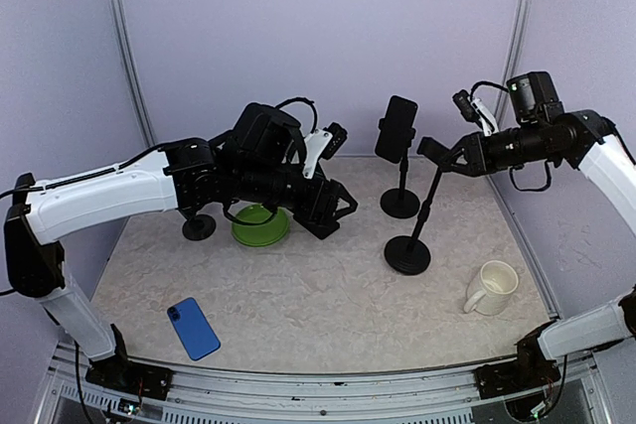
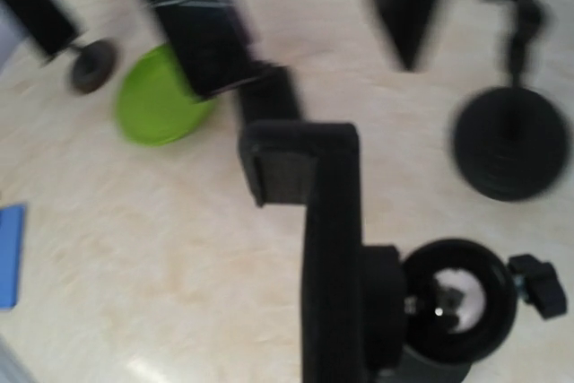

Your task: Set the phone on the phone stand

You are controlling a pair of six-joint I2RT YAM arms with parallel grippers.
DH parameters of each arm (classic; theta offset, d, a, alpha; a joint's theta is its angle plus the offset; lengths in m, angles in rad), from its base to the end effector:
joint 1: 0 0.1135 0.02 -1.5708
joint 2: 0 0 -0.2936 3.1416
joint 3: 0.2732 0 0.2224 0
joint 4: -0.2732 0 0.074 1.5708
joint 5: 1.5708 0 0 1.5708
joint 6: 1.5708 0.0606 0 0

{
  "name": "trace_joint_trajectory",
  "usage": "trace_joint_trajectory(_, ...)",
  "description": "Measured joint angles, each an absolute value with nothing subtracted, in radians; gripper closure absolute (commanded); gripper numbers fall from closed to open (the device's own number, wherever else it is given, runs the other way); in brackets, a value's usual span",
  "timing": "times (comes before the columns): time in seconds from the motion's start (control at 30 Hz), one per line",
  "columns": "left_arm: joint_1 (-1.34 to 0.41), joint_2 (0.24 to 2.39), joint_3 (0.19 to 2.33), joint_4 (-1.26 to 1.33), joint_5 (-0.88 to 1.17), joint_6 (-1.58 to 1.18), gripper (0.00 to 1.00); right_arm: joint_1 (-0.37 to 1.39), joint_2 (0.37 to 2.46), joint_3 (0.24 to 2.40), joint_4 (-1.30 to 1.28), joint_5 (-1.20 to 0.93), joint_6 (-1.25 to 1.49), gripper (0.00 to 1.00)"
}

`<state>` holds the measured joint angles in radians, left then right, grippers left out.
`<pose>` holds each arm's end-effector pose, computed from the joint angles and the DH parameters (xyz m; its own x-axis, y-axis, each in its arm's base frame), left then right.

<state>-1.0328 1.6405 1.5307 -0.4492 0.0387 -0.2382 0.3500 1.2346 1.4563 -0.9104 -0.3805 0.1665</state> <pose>0.1896 -0.3223 0.3712 -0.4705 0.3284 -0.8190 0.7861 0.5776 -0.2200 0.1984 0.0964 0.4135 -0.6862 -0.0866 -0.7223 -0.4806 0.7993 0.3607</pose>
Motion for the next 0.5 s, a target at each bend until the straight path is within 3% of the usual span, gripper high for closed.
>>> trace_joint_trajectory(0.5, -0.948, 1.404, 1.340, -0.514, -0.009, -0.354, 0.36, 0.566, 1.463, 1.557, -0.830, -0.662, -0.060, 0.95)
